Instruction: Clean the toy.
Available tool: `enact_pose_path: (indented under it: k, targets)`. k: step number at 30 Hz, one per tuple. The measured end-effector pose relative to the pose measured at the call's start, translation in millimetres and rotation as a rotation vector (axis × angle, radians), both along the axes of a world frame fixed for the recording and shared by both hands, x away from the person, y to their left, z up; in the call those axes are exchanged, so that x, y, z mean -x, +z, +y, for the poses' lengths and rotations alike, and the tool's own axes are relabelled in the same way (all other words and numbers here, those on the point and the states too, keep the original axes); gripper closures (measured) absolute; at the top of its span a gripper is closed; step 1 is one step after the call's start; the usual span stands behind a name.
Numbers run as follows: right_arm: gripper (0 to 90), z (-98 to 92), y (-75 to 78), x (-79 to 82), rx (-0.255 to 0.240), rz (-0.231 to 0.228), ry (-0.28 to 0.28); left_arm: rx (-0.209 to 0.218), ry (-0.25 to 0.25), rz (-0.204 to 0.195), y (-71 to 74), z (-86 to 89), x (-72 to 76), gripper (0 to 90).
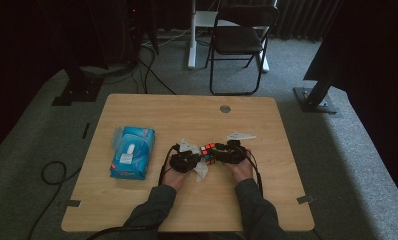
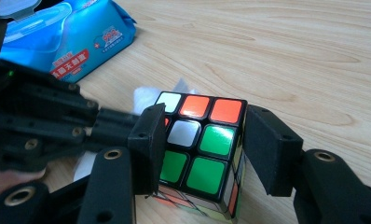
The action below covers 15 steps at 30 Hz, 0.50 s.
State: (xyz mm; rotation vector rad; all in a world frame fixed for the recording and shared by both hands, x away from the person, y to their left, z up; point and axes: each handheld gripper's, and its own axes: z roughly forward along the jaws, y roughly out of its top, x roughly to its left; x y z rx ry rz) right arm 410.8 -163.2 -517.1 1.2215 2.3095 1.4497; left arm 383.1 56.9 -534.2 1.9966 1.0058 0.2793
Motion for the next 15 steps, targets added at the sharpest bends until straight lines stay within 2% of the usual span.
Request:
enact_pose_path:
  k: [5, 9, 15]
  targets:
    - [48.9, -1.0, 0.5, -0.1, 0.004, 0.000, -0.005, 0.003, -0.017, 0.003, 0.1, -2.7, 4.2, 83.7]
    - [48.4, -1.3, 0.7, -0.2, 0.006, -0.005, -0.013, -0.014, -0.047, -0.007, -0.1, -7.2, 7.4, 83.8]
    - [46.6, -2.8, 0.5, -1.0, 0.007, -0.008, -0.027, -0.015, -0.104, -0.012, -1.0, -11.4, 9.3, 82.6]
